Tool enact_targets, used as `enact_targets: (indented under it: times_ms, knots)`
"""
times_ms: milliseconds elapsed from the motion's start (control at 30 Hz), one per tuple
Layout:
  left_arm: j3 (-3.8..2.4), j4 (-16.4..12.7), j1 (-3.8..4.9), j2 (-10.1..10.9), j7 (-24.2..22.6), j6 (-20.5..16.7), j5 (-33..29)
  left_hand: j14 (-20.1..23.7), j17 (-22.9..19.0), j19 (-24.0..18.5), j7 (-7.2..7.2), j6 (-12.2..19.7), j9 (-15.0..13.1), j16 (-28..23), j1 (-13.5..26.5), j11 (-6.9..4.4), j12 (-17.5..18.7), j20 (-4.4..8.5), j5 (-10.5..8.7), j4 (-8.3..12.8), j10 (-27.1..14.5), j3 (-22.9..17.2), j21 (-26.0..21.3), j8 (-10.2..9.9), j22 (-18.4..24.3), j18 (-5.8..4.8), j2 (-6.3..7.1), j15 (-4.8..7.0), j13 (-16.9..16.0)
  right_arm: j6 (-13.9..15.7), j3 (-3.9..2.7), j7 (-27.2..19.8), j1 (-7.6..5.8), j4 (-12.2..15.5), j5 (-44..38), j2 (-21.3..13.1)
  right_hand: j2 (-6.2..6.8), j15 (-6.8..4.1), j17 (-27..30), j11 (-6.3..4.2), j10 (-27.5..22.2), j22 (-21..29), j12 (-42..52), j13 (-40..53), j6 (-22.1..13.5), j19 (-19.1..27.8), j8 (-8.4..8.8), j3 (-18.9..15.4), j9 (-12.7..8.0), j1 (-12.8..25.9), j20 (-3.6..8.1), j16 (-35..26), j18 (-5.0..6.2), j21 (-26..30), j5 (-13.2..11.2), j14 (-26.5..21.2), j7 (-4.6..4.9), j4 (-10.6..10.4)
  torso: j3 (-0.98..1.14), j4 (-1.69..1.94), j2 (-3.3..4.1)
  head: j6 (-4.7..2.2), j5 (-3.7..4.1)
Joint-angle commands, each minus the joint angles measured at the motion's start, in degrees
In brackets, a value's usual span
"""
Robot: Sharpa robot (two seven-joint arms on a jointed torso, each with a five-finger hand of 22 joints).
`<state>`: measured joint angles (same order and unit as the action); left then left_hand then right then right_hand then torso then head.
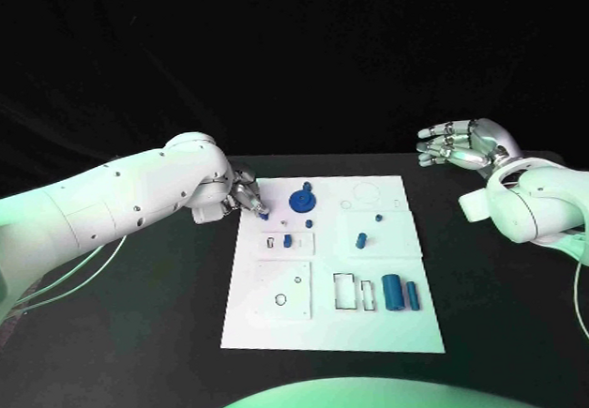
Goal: Assemble the parts on the task board
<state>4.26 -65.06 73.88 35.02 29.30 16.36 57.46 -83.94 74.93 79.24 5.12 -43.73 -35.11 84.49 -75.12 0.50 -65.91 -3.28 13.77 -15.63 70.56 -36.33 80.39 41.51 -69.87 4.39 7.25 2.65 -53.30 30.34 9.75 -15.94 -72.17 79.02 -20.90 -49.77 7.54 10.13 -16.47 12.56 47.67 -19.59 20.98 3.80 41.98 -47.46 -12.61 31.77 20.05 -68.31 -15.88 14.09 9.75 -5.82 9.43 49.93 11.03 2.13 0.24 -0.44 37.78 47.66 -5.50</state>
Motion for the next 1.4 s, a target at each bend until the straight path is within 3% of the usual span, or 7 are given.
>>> enact_targets:
  times_ms: [33,233,400,733,900,1167,1400]
  knots:
    - [-0.20,-0.9,-0.03,0.7,-0.7,-1.7,-3.2,-3.9,8.3,0.4,-0.07,0.1,-2.4,-0.2,-0.1,0.03,-0.5,-0.01,0.19,6.3,0.7,-7.3,0.3,3.1,-0.1,-0.19,0.62,0.41,-0.3,-0.9,-0.01,-0.5,0.03,0.0,-0.3,0.0,-0.48,0.02,0.0,0.01,-0.5,0.0,0.4,0.0,-0.5,0.1,0.31,-0.4,-0.1,0.3,-0.15,0.2,0.37,0.2,0.2,-0.4,5.05,-0.1,0.05,0.01,-0.04,-0.10,-0.07]
    - [-0.71,-4.5,0.01,3.9,-0.6,-3.6,-5.7,-3.9,8.3,0.6,-0.21,0.0,-2.8,-0.1,0.8,-0.12,-1.0,0.08,0.28,7.0,1.2,-9.4,0.5,4.1,-0.5,-0.24,1.44,0.52,-0.8,-0.9,-0.01,-0.5,0.03,-0.1,-0.3,-0.1,-0.48,0.02,0.0,0.01,-0.5,0.0,0.4,0.0,-0.5,0.1,0.31,-0.4,-0.1,0.3,-0.15,0.2,0.37,0.2,0.2,-0.4,5.05,-0.1,0.14,0.13,-0.11,-0.21,-0.17]
    - [-1.09,-9.4,0.08,7.1,-0.7,-5.9,-7.0,-4.0,8.4,0.9,-0.42,-0.3,-3.1,-0.1,1.8,-0.34,-1.6,0.29,0.43,8.1,1.9,-12.2,0.8,4.9,-1.1,-0.36,2.59,0.74,-1.5,-0.9,-0.01,-0.5,0.04,-0.2,-0.3,-0.2,-0.48,0.02,0.0,0.01,-0.5,0.0,0.4,0.0,-0.5,0.1,0.31,-0.4,-0.1,0.3,-0.15,0.2,0.37,0.2,0.2,-0.4,5.05,-0.1,0.22,0.16,-0.17,-0.29,-0.30]
    - [-0.97,-15.5,-0.24,9.9,-1.0,-10.3,-4.1,-4.0,8.4,1.5,-0.75,-1.1,-3.3,-0.1,3.5,-0.67,-2.2,0.56,0.84,9.5,2.9,-15.4,1.4,5.9,-2.2,-0.56,4.15,1.02,-2.2,-1.0,0.00,-0.4,0.12,-0.3,-0.3,-0.2,-0.48,0.03,0.1,0.02,-0.5,0.1,0.4,0.0,-0.5,0.1,0.31,-0.4,-0.1,0.4,-0.17,0.3,0.37,0.2,0.3,-0.4,5.07,-0.2,0.16,0.16,-0.16,-0.19,-0.52]
    - [-0.69,-17.4,-1.00,10.7,-1.2,-12.0,-1.2,-4.0,8.4,1.7,-0.84,-1.3,-3.3,-0.1,3.9,-0.76,-2.2,0.63,0.85,9.7,3.1,-16.1,1.6,6.1,-2.6,-0.63,4.46,1.10,-2.1,-1.0,0.00,-0.4,0.17,-0.3,-0.3,-0.2,-0.48,0.03,0.1,0.02,-0.5,0.1,0.4,0.0,-0.5,0.1,0.31,-0.4,-0.1,0.4,-0.17,0.3,0.37,0.2,0.3,-0.4,5.07,-0.2,0.15,0.13,-0.16,-0.14,-0.60]
    - [-0.49,-19.7,-3.23,11.2,-1.3,-12.8,2.4,-4.0,8.4,1.9,-0.97,-1.6,-3.3,-0.1,4.3,-0.89,-2.2,0.74,0.90,10.1,3.3,-17.0,1.8,6.3,-2.9,-0.70,4.85,1.22,-2.1,-1.1,0.00,-0.4,0.29,-0.3,-0.3,-0.3,-0.47,0.04,0.1,0.02,-0.5,0.2,0.4,0.0,-0.5,0.1,0.32,-0.5,-0.1,0.4,-0.17,0.4,0.38,0.3,0.3,-0.4,5.07,-0.2,0.04,0.13,-0.06,0.04,-0.61]
    - [-0.44,-20.5,-3.88,11.6,-1.2,-11.9,3.6,-4.0,8.4,1.9,-1.00,-1.7,-3.3,-0.1,4.4,-0.93,-2.3,0.77,0.94,10.3,3.5,-17.2,1.8,6.4,-2.9,-0.69,4.98,1.25,-2.3,-1.1,0.01,-0.5,0.37,-0.3,-0.3,-0.3,-0.47,0.04,0.1,0.02,-0.5,0.2,0.4,0.0,-0.5,0.1,0.32,-0.5,-0.1,0.4,-0.17,0.4,0.38,0.3,0.3,-0.4,5.07,-0.2,0.12,0.17,-0.09,0.17,-0.72]
